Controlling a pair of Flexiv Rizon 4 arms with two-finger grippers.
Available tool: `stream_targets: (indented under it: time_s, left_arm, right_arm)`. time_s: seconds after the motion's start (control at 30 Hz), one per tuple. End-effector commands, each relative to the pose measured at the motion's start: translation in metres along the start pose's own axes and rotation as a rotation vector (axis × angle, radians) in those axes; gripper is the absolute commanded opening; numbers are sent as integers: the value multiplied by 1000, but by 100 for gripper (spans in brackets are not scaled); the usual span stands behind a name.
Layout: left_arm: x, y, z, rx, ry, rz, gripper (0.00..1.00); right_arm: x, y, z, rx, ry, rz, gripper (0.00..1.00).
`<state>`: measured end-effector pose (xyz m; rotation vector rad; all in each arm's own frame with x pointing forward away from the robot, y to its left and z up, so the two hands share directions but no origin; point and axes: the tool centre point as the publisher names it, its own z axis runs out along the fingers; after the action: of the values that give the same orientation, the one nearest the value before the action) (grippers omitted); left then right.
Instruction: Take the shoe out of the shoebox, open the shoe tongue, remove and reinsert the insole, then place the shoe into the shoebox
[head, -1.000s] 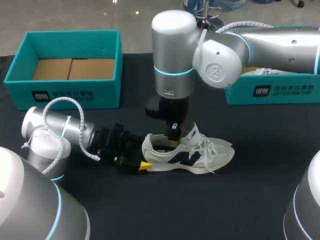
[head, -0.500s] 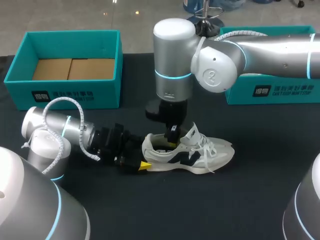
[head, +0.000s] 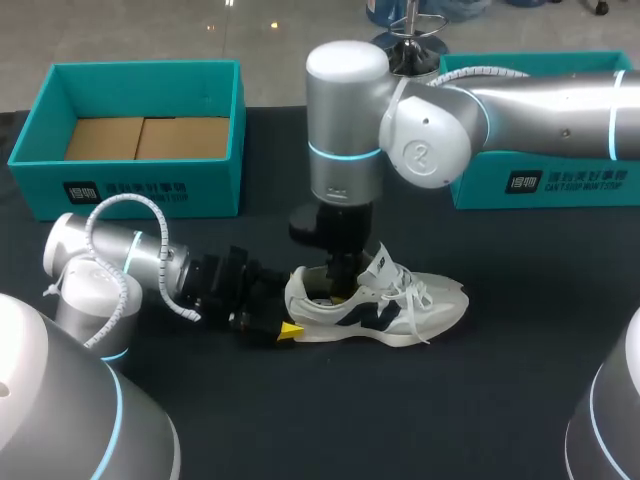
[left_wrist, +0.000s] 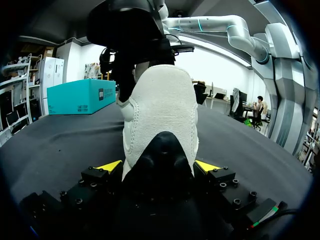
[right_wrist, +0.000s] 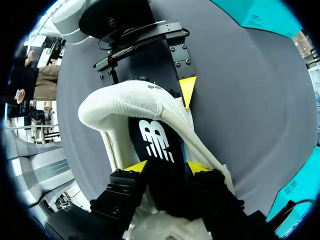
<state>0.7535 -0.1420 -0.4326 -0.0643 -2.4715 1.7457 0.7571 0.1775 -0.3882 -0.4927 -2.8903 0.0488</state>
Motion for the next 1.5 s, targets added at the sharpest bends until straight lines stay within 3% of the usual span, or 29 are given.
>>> stream_targets:
  time_s: [0.03,0.2,0.43,0.53,0.6,0.63,0.7,0.77,0.8,1.03,1.5]
  left_arm:
    - [1,3,3,-1,-1,1,0]
    - [1,3,3,-1,-1,1,0]
    - [1,3,3,-1,-1,1,0]
    - [1,3,3,-1,-1,1,0]
    - [1,3,3,-1,-1,1,0]
    - [1,3,3,-1,-1,1,0]
    - [1,3,3,-1,-1,1,0]
    - [1,3,3,-1,-1,1,0]
    - [1,3,3,-1,-1,1,0]
    - [1,3,3,-1,-1,1,0]
    - [1,3,3,-1,-1,1,0]
  right_arm:
    - [-1,3,5,5,2,-3,50]
    - [2,9,21,11,26,-6,49]
    - [21,24,77,22,105,-13,50]
    - [32,25,96,28,146,-15,53]
    - [38,24,105,33,168,-15,62]
    - [40,23,108,36,177,-16,61]
    - [44,20,112,41,189,-10,44]
    - [46,17,114,46,194,-4,3]
    - [47,15,114,46,194,-2,0]
    - [47,5,97,57,132,21,0]
    - [47,8,52,41,55,28,0]
